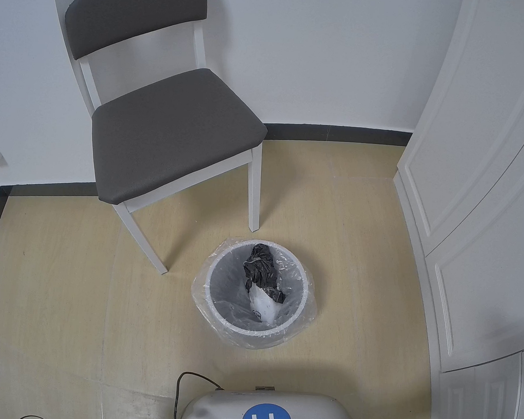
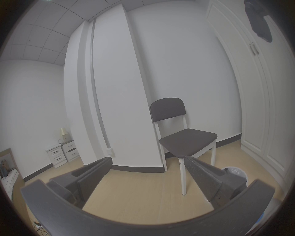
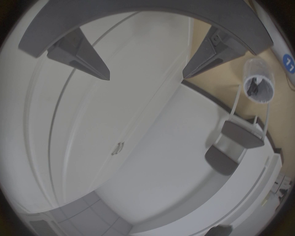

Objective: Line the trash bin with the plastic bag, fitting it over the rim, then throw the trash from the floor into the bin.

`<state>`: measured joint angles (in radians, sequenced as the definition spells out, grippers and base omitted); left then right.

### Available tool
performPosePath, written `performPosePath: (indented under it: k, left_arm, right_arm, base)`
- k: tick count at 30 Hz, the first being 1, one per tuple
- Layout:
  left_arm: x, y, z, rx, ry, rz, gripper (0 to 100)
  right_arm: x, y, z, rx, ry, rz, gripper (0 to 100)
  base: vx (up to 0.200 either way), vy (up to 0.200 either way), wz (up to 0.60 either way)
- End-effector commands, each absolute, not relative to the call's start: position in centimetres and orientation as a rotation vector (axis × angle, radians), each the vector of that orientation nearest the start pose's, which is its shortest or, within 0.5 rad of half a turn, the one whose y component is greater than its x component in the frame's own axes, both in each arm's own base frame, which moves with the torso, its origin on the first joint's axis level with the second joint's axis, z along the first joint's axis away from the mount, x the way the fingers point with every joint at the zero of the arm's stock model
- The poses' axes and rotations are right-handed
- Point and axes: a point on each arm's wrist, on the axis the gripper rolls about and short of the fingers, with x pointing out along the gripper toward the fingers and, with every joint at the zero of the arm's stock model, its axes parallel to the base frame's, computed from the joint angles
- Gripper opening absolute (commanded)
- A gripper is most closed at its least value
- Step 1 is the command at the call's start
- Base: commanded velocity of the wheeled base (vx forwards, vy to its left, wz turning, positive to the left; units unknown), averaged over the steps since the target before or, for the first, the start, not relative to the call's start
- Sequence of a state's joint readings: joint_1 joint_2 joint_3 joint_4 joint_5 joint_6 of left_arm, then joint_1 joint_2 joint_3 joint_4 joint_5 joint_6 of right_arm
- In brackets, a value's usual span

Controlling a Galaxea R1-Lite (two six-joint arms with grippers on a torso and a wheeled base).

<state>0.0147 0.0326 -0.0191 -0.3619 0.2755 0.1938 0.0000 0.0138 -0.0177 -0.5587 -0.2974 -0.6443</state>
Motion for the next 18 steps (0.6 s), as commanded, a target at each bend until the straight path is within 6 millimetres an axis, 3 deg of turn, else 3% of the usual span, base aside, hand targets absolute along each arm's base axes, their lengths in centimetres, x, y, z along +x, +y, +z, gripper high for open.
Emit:
performPosePath:
  k: [1, 18]
  left_arm:
    - [-2.6, 0.6, 11.2, 0.154, -0.284, 0.333, 100]
    - [-2.6, 0.7, 11.1, 0.125, -0.280, 0.385, 100]
  right_arm:
    - [-3.5, -0.6, 12.3, -0.597, -0.370, -0.425, 100]
    - [-2.4, -0.3, 9.0, -0.592, -0.087, -0.190, 100]
  base:
    - [0.000, 0.000, 0.00]
    - [0.000, 0.000, 0.00]
